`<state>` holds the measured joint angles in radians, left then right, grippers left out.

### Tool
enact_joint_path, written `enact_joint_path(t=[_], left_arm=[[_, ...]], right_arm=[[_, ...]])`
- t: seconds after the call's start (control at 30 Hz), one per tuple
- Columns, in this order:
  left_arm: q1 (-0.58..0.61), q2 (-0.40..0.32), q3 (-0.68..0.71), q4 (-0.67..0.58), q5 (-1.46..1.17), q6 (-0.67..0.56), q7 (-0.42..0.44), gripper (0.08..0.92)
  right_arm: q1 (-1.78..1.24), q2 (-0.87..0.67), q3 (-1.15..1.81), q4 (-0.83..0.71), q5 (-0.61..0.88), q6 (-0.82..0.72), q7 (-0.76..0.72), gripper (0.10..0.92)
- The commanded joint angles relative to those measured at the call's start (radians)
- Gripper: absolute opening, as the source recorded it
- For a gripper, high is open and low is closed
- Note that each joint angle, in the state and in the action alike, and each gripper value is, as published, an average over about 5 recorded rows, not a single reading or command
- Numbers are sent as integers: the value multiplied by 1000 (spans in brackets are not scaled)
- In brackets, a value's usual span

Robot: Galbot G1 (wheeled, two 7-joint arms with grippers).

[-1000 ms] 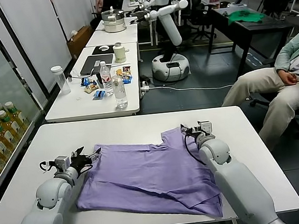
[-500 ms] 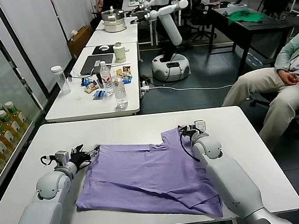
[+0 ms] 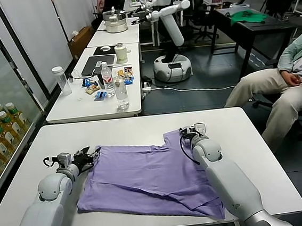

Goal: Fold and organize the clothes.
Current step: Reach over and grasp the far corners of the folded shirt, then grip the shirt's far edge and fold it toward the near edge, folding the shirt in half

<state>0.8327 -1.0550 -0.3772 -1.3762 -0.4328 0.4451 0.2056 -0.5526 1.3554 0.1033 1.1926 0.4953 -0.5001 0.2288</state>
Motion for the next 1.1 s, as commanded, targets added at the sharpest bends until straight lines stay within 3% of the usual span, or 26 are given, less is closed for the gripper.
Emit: enact_joint_path(t=[0.03, 0.23, 0.33, 0.47, 0.83, 1.1], left_arm=[[0, 0, 0, 2, 1, -1, 21, 446], [15, 11, -29, -35, -51, -21, 14, 272], [54, 28, -56, -84, -107, -23, 8, 186], [146, 40, -95, -183, -142, -27, 5, 99], [341, 52, -187, -381, -158, -40, -1, 84], [448, 52, -237, -449, -157, -68, -3, 84]], right_arm=[[-5, 3, 0, 4, 1, 14, -9, 413], [-19, -17, 3, 73, -2, 113, -35, 240], [-55, -60, -7, 206, 34, 80, -18, 158], [-144, -123, -5, 426, 105, 0, 24, 117], [-408, -250, 75, 783, 133, -57, 84, 116], [-541, -309, 125, 888, 135, -59, 116, 116]])
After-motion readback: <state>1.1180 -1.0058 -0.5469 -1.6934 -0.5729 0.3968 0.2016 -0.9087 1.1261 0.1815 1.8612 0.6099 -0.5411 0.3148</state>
